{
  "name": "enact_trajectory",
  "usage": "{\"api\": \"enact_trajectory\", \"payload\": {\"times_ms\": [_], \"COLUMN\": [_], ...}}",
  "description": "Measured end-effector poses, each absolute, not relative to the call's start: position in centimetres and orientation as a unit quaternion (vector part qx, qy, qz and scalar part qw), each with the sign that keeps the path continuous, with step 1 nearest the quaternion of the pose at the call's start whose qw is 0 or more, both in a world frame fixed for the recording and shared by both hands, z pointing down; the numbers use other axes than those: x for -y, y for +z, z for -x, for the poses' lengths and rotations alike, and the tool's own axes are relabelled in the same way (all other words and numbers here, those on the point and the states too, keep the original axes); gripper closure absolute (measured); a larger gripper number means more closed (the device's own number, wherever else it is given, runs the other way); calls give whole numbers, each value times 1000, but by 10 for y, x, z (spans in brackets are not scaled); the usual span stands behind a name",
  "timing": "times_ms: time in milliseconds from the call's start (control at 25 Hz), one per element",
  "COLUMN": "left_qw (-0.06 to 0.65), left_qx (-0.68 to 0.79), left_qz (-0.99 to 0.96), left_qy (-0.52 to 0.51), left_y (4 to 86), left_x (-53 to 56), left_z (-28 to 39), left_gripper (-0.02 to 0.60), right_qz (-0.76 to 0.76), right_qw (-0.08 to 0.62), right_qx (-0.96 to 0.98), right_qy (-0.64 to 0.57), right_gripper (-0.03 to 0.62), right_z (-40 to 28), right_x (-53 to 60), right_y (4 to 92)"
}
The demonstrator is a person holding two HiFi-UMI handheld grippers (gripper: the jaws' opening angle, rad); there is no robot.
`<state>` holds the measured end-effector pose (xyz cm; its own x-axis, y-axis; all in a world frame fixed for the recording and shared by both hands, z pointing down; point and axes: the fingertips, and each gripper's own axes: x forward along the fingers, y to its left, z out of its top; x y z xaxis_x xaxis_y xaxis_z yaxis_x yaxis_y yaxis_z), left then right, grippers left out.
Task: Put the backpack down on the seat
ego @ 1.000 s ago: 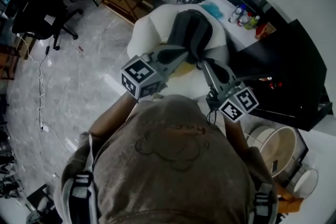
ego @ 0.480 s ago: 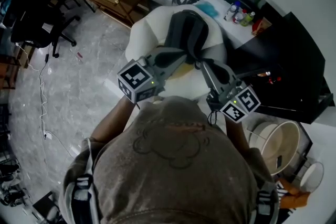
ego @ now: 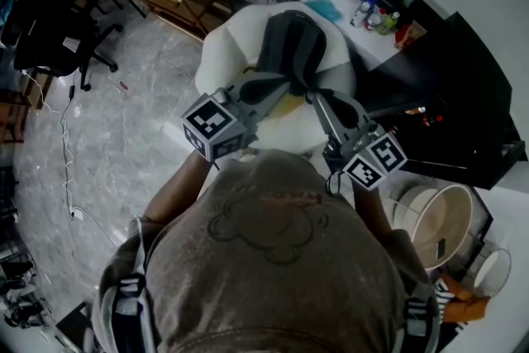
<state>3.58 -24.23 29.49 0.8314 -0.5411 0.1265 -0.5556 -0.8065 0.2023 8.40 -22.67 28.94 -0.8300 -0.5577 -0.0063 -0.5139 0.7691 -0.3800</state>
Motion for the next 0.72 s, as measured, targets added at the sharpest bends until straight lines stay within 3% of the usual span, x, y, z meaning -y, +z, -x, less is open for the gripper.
{"api": "enact_trajectory", "payload": {"times_ms": [720], "left_qw": [130], "left_qx": [294], "left_qz": [-947], "left_qy": [29], "left_y": [301], "left_x": [238], "left_z": [-36], "left_gripper": [581], "right_qz": [296], "right_qw": [60], "right_qx": [-933], "right_qy": [-194], "right_gripper": [595], "right_z": [-88], "right_x": [223], "right_y": [294]}}
